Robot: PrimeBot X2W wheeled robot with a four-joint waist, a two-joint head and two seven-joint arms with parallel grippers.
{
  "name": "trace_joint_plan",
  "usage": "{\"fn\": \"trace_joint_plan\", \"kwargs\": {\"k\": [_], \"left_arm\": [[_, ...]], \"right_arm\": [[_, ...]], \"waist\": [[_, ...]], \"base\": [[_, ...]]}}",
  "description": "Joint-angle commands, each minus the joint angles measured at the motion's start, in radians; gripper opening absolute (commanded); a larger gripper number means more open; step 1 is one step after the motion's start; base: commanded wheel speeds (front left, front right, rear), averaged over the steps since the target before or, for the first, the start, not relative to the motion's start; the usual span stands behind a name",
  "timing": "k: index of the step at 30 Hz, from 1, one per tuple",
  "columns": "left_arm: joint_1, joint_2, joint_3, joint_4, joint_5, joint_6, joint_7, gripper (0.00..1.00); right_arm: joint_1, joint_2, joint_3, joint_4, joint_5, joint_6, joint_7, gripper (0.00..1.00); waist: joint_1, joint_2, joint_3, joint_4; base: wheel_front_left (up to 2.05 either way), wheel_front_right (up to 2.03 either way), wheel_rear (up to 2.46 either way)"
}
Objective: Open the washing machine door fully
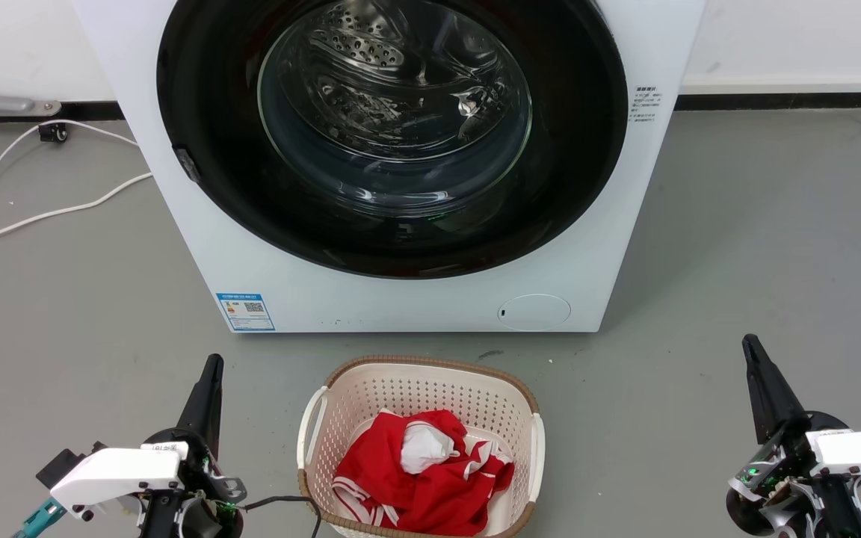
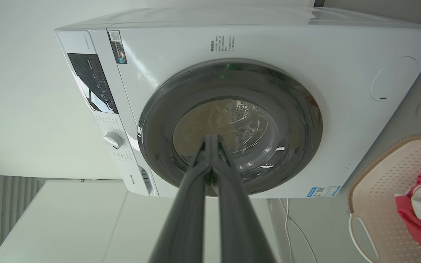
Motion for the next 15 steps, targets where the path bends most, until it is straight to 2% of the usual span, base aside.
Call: {"fn": "trace_joint_plan", "kwargs": {"k": [1, 2, 15], "left_arm": [[-0.006, -0.001, 0.001, 0.002, 0.004, -0.003, 0.004, 0.00], [0.000, -0.001, 0.001, 0.000, 0.001, 0.000, 0.001, 1.00], [0.013, -0.009, -0.042, -0.041, 0.022, 0.000, -0.047, 1.00]], "right_arm": [[-0.014, 0.002, -0.003, 0.002, -0.006, 0.000, 0.002, 0.00], [0.000, 0.000, -0.001, 0.000, 0.000, 0.000, 0.000, 1.00], [0.027, 0.004, 0.031, -0.044, -0.019, 0.000, -0.054, 1.00]], "waist": [[0.0000, 0.0000, 0.000, 0.000], [0.0000, 0.0000, 0.000, 0.000], [0.0000, 0.0000, -0.001, 0.002]], "base": [[0.00, 0.00, 0.00], [0.00, 0.00, 0.00], [0.00, 0.00, 0.00]]}}
